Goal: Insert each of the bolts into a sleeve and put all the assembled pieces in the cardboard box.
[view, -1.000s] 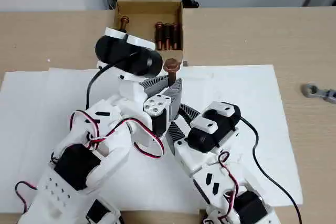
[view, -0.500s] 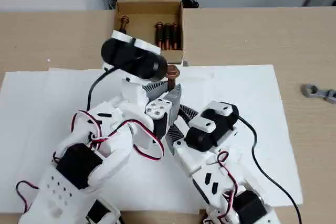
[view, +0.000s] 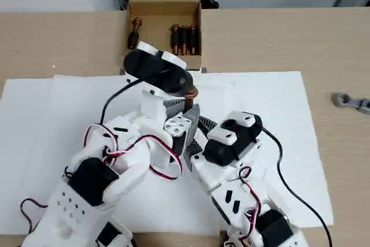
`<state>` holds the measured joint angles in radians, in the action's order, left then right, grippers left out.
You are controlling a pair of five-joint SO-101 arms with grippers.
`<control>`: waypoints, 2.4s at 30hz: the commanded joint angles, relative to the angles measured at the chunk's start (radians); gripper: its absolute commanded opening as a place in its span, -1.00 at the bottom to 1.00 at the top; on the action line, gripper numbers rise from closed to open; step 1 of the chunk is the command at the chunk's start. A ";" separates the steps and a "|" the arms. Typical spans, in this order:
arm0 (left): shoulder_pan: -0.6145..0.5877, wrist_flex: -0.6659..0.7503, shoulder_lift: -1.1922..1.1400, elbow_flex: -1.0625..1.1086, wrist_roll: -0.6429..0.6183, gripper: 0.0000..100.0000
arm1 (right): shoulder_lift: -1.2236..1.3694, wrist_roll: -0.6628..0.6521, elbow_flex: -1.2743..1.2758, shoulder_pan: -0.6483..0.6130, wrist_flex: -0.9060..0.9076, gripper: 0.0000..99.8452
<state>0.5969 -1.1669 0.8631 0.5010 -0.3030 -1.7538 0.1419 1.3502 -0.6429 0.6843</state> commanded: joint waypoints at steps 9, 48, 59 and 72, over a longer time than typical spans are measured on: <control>-0.002 -0.209 0.005 -0.188 -0.064 -0.63 | 0.038 0.002 -0.055 0.054 -0.022 -1.00; -0.681 -0.229 0.278 0.137 0.361 -0.99 | 2.137 -0.060 -1.404 0.237 -0.746 -0.99; -0.695 -0.178 0.477 0.335 0.365 -0.99 | 2.583 -0.058 -1.942 0.237 -0.503 -0.85; -0.697 0.044 0.594 0.582 0.370 -0.99 | 2.689 -0.057 -2.127 0.239 -0.346 -0.81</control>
<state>-0.0936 -1.1653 1.4339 1.0625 0.0637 0.9712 0.0913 -0.7258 -0.4158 0.3253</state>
